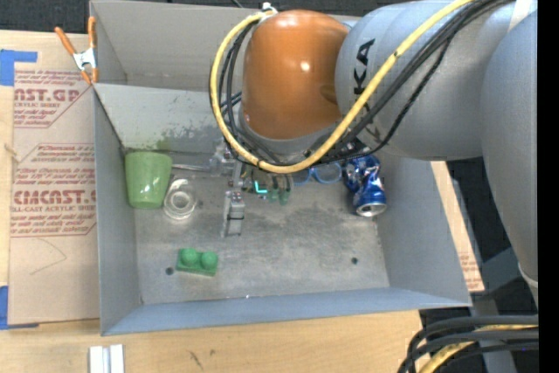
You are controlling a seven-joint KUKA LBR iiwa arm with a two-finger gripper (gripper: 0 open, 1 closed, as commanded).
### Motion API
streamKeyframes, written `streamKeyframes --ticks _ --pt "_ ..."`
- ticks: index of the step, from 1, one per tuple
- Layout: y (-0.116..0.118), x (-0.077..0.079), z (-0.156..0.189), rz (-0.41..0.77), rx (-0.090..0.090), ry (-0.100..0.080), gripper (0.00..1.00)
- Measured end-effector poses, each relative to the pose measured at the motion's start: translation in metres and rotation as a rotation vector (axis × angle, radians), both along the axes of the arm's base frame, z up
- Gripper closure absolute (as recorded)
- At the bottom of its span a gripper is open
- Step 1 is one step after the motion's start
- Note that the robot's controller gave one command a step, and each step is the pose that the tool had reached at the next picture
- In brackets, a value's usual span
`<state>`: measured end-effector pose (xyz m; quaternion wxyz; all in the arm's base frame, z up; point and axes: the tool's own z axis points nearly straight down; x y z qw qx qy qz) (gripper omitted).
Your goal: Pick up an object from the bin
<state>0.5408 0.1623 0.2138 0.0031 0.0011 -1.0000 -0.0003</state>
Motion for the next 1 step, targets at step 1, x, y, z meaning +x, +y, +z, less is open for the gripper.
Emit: streamKeyframes --ticks 1 --pt "-0.0192 -0.0344 -0.1357 0.045 -0.001 0.003 0.0"
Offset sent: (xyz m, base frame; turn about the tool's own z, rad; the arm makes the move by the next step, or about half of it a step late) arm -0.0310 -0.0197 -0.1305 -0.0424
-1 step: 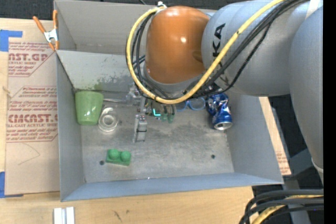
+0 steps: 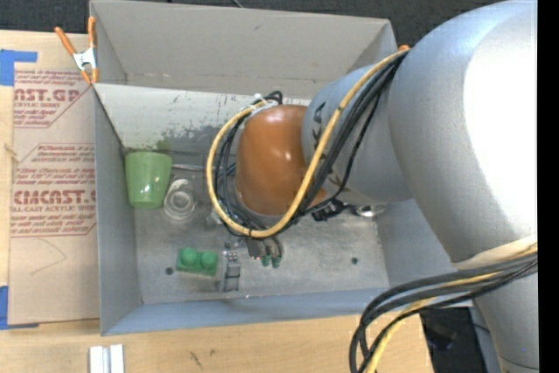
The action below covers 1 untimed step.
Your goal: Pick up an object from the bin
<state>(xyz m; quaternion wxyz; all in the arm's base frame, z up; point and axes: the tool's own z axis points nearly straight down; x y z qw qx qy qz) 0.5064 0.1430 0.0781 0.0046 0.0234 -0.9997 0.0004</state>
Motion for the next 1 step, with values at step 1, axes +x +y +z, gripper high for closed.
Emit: streamKeyframes --ticks 1 --pt "-0.0187 -0.0061 -0.0084 0.157 0.002 -0.01 0.0"
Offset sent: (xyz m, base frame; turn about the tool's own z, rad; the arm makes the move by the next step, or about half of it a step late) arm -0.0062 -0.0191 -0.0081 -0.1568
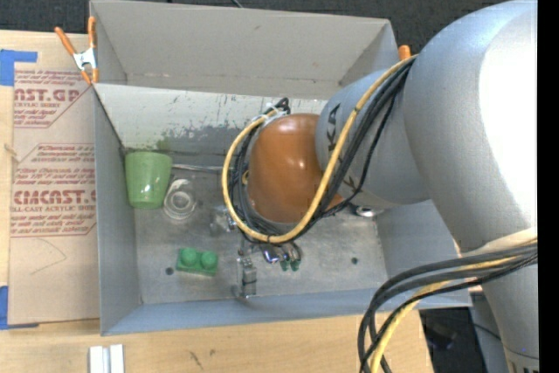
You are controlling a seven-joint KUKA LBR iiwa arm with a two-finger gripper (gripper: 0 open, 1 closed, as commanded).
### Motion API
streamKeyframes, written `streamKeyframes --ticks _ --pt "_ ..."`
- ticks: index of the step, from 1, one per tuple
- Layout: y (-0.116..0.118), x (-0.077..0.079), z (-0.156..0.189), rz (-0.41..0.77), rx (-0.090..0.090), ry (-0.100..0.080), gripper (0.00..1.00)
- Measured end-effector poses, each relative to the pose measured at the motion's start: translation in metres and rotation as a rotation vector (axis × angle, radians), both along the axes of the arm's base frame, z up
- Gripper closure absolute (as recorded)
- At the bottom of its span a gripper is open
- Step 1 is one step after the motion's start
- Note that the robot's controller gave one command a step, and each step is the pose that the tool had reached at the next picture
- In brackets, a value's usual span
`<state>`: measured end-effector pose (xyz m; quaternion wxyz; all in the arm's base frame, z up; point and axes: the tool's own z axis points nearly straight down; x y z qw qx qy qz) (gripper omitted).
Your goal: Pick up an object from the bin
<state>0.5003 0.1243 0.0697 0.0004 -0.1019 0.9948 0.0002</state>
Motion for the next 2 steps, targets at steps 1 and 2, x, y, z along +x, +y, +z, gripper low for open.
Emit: streamKeyframes --ticks 1,2 --pt "0.085 0.013 0.0 0.16 0.004 -0.002 0.0" --pt "0.017 0.028 0.0 0.081 -0.002 -0.001 0.0"
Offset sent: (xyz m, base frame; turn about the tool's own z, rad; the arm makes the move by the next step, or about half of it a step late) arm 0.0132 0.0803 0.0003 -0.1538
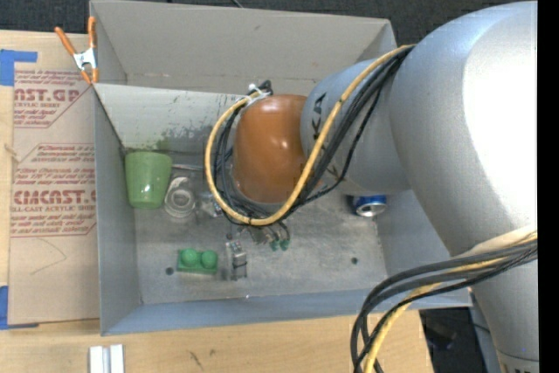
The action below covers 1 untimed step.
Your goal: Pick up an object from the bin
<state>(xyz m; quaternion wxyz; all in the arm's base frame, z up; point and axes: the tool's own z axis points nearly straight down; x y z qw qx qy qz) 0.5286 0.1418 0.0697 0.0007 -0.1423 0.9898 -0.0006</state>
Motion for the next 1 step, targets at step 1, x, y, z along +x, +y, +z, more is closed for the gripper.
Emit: streamKeyframes --ticks 1 --pt "0.058 -0.0294 0.0025 0.127 0.004 0.002 0.0"
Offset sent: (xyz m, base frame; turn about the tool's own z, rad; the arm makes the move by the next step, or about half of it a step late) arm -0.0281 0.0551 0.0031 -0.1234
